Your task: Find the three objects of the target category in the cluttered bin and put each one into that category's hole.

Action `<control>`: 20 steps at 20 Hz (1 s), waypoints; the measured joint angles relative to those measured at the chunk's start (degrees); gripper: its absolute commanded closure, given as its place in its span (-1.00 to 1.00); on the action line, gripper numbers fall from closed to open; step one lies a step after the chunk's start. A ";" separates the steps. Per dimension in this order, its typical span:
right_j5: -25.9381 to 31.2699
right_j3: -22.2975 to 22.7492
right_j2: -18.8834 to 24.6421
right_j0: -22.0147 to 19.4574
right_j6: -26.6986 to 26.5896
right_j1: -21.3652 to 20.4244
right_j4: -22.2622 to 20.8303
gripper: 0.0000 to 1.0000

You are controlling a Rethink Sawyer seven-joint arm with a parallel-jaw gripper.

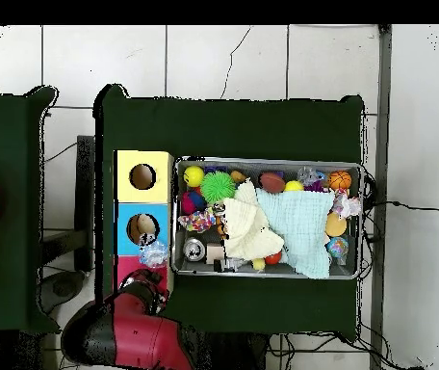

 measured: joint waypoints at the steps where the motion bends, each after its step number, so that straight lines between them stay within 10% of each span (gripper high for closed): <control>1: 0.00 -0.01 0.01 0.04 0.00 0.13 0.00 1.00; 20: 0.05 -1.37 -2.61 4.61 0.00 2.31 0.01 1.00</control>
